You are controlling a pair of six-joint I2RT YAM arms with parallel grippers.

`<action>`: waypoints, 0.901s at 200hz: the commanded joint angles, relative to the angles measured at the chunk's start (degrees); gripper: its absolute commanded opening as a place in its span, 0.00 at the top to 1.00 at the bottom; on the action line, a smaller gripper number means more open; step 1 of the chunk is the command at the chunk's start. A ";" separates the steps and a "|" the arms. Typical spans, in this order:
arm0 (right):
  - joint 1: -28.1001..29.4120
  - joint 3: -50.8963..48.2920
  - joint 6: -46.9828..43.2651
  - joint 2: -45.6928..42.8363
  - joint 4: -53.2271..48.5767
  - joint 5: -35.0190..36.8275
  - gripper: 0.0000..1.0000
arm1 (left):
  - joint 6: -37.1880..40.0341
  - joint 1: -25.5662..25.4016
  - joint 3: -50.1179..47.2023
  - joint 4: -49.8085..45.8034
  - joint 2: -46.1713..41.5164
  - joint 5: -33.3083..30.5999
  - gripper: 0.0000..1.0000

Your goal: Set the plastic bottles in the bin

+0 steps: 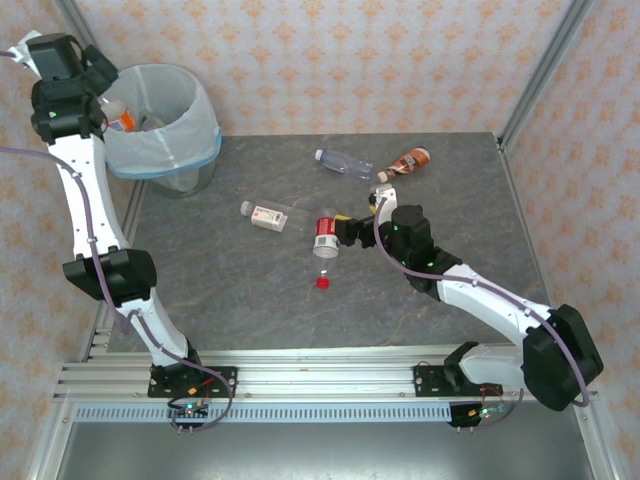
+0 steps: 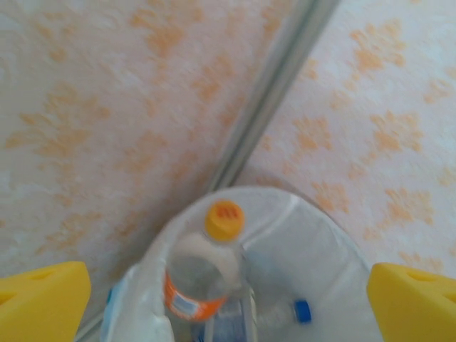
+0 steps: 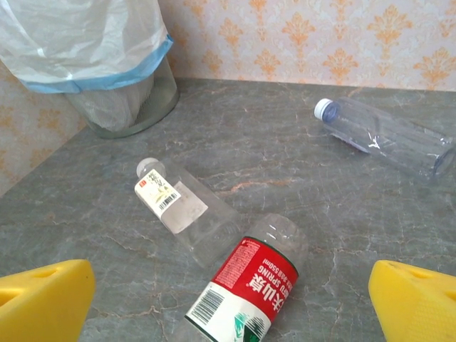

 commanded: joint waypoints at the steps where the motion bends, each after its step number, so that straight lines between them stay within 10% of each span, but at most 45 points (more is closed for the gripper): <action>1: 0.15 0.63 -0.14 0.04 1.09 0.36 0.01 | -1.91 -0.18 6.46 -4.18 9.56 3.54 0.00; 83: 0.22 1.20 0.49 2.75 1.35 1.11 0.01 | 2.97 -4.42 19.91 6.67 23.29 27.35 0.00; 180: 0.18 2.00 0.71 4.55 1.77 0.84 0.01 | 10.61 -7.12 17.07 0.01 17.51 17.96 0.00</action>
